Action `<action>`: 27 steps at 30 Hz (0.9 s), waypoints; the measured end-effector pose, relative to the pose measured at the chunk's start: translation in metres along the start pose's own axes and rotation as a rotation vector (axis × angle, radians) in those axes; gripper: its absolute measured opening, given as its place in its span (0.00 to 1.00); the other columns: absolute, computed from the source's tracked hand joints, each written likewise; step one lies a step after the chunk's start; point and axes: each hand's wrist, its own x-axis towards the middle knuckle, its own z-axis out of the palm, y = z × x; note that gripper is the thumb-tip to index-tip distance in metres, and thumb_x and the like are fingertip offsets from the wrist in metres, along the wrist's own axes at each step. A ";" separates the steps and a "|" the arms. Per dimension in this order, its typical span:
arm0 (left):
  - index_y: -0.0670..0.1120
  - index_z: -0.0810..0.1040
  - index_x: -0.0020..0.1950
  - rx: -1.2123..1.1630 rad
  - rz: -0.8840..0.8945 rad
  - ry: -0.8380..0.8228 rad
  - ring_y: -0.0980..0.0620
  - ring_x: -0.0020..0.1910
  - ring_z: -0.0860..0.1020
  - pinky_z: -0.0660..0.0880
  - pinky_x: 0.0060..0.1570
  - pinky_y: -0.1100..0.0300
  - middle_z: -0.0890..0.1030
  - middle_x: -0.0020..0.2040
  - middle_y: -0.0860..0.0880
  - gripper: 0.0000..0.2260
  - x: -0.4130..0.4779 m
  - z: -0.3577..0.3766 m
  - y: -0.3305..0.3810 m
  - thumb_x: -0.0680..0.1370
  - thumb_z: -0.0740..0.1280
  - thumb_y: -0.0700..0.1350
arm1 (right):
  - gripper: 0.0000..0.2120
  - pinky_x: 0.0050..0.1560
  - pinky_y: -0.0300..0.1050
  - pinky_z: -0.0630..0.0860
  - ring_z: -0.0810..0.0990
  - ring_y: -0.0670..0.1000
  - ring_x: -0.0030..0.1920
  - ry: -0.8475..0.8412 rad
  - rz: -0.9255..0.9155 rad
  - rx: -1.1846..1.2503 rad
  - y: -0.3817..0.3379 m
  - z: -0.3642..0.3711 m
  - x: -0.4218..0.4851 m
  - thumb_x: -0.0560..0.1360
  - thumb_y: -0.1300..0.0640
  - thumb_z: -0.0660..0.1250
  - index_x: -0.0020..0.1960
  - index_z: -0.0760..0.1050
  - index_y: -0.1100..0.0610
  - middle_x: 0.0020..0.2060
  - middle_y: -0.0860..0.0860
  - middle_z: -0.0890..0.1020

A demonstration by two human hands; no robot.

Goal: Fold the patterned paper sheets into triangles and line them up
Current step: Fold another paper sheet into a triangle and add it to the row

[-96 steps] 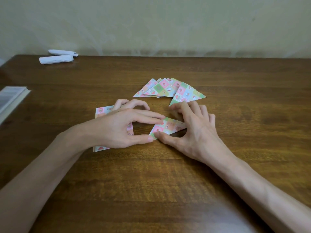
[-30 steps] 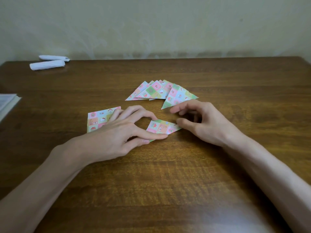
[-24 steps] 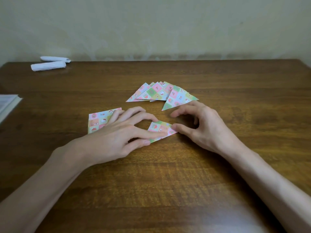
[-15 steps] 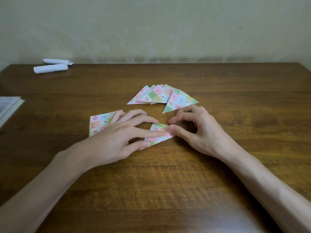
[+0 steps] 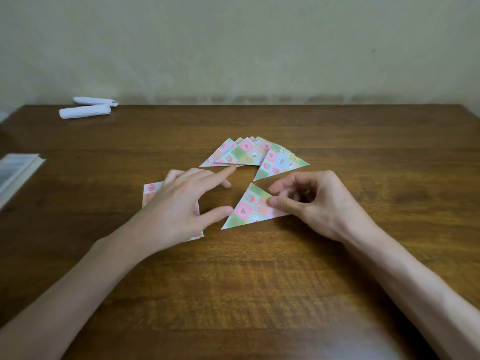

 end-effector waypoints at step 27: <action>0.59 0.81 0.66 -0.158 -0.215 0.240 0.61 0.65 0.74 0.72 0.68 0.46 0.80 0.59 0.64 0.14 0.001 -0.010 -0.007 0.82 0.67 0.46 | 0.03 0.42 0.32 0.75 0.81 0.44 0.41 0.282 -0.091 -0.169 0.004 0.028 0.067 0.75 0.53 0.77 0.47 0.84 0.50 0.38 0.43 0.85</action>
